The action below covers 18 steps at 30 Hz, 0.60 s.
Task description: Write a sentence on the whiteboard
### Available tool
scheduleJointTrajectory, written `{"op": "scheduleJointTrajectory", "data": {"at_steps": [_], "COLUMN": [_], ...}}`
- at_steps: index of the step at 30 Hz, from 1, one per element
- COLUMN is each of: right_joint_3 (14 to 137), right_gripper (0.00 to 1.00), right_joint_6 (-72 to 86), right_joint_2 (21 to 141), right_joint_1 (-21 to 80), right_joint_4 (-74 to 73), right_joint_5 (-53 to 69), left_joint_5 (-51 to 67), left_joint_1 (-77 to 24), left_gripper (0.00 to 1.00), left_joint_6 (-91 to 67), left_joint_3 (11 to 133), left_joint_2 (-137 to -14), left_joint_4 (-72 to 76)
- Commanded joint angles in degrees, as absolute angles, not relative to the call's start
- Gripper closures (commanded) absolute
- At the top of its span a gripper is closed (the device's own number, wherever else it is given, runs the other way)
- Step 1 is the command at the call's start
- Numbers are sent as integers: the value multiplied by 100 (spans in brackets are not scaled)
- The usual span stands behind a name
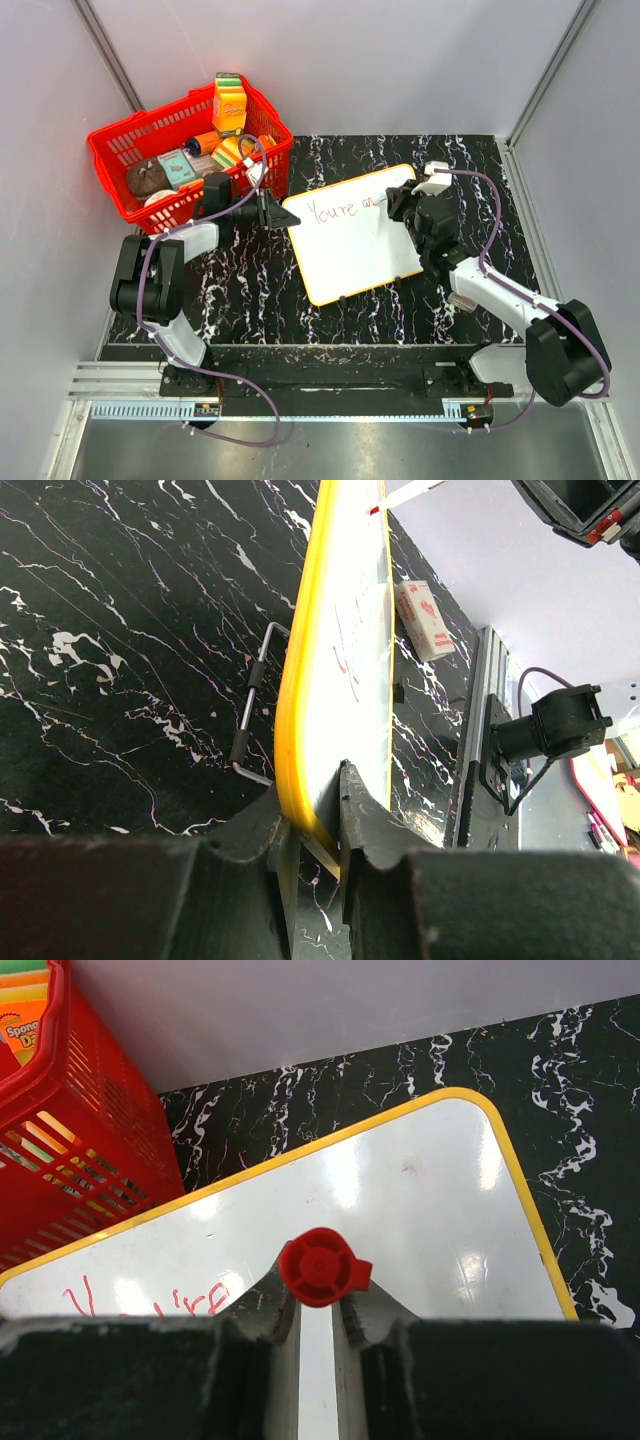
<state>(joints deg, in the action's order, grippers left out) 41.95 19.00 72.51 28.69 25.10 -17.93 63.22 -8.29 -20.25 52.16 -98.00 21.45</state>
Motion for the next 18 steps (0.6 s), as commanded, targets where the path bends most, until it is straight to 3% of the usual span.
{"op": "scheduleJointTrajectory", "data": {"at_steps": [1, 18], "right_joint_3": [4482, 4693], "right_gripper": [100, 100], "right_joint_6": [1907, 1872], "right_joint_2": [7356, 7532], "right_joint_1": [2813, 2698], "right_joint_4": [2584, 2654], "right_joint_5": [-1942, -2004], "left_joint_5": [5994, 5985], "left_joint_1": [-1160, -1160], "left_gripper": [100, 100], "left_joint_6": [-800, -791], "left_joint_3": [5071, 5080], "left_joint_2": [-10037, -10037], "left_joint_4": [1802, 1775]}}
